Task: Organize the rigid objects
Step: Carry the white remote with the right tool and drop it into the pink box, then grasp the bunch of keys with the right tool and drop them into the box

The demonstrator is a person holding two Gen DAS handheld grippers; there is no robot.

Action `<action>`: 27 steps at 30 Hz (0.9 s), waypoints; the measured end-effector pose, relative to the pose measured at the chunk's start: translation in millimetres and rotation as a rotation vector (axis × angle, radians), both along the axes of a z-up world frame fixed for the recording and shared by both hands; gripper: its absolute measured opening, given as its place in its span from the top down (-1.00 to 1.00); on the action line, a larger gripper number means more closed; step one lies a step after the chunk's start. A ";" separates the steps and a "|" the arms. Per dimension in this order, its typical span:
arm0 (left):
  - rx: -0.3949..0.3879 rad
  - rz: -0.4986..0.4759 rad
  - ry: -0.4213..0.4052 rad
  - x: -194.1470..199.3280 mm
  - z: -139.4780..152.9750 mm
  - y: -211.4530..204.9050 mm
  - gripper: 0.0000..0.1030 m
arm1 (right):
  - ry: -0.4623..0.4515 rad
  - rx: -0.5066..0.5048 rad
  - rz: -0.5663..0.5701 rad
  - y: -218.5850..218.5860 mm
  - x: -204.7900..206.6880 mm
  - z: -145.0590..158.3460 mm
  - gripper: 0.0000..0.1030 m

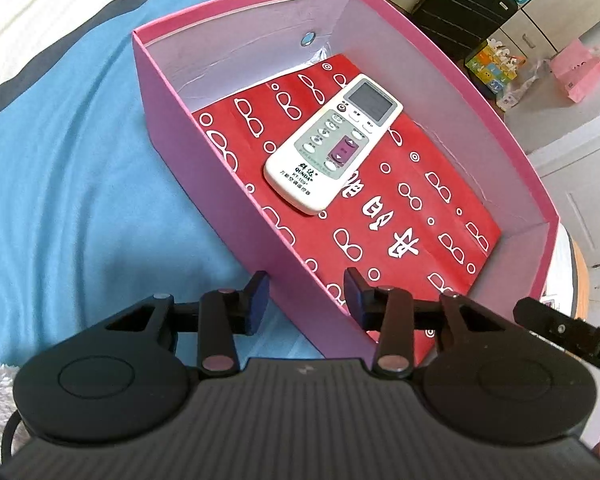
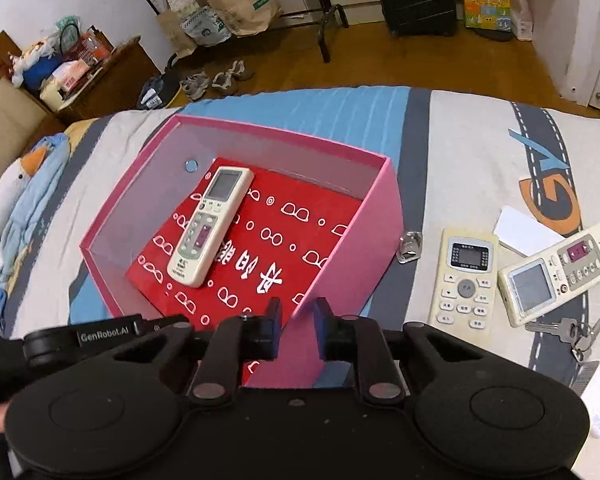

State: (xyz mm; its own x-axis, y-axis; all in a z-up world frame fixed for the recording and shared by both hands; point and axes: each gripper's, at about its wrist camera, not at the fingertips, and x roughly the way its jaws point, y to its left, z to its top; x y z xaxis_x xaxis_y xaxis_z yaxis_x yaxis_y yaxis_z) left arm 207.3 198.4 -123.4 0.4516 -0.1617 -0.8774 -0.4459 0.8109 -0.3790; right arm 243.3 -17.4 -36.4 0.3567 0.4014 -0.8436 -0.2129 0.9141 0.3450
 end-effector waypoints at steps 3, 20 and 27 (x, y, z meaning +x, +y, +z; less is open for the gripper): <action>0.009 0.013 0.003 0.5 0.7 0.7 0.23 | -0.007 0.052 0.006 -0.6 5.7 -3.1 0.61; 0.031 0.050 0.005 2.7 1.9 3.0 0.15 | -0.135 0.080 -0.050 -27.7 40.0 -21.3 0.26; 0.001 0.044 0.003 1.2 1.9 9.1 0.11 | -0.114 -0.069 -0.111 -39.0 53.5 -80.7 0.18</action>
